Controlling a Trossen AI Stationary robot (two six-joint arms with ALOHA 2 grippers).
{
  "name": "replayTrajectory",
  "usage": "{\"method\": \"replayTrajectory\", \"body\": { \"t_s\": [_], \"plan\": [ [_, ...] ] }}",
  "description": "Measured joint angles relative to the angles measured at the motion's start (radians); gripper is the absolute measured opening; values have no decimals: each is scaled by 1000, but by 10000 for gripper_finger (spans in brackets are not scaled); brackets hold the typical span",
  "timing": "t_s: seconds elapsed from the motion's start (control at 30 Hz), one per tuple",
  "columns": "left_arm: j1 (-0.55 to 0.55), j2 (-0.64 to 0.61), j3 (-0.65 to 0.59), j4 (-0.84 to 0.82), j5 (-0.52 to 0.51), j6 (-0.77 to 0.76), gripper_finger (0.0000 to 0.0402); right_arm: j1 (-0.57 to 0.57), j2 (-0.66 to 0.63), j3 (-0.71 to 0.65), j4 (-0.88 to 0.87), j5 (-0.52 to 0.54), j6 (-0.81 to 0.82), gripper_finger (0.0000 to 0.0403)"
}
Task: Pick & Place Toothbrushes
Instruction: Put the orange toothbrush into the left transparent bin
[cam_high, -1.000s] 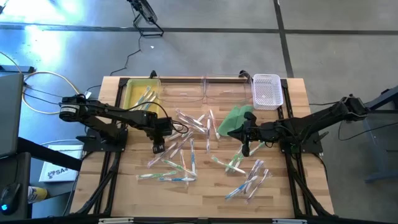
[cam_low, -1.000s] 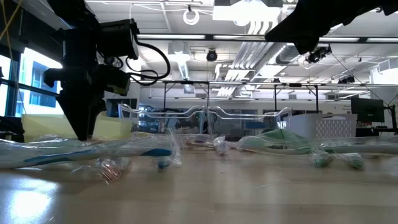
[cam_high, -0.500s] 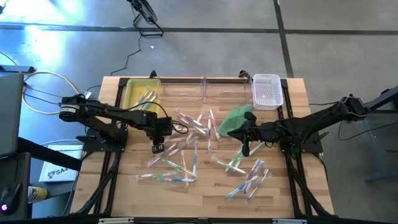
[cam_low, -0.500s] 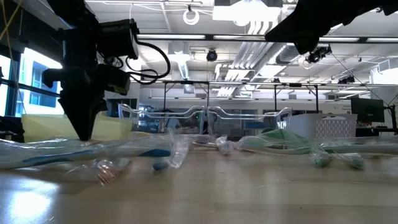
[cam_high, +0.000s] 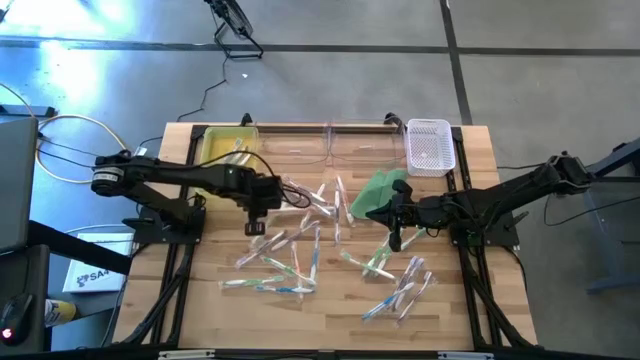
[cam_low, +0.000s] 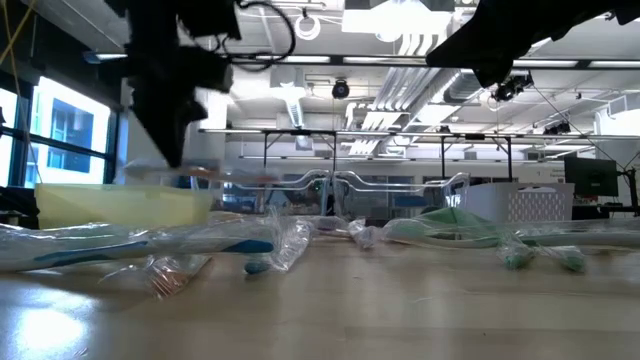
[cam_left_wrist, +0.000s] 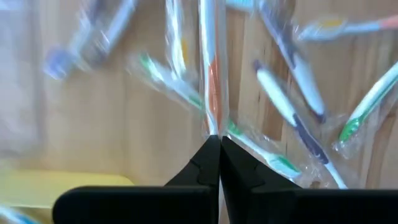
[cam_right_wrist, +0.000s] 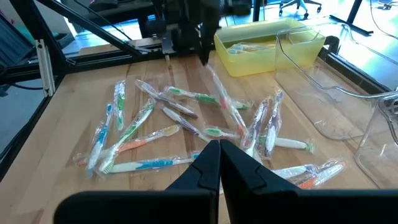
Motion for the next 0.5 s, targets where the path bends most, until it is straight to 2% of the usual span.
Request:
{"method": "replayTrajectory", "body": {
  "t_s": [0.23,0.5],
  "plan": [
    [0,0,183,-49,-105,138,0,0,0,0,0,0,0,3],
    [12,0,357,-114,-333,279,0,0,0,0,-1,0,-1,3]
  ]
}}
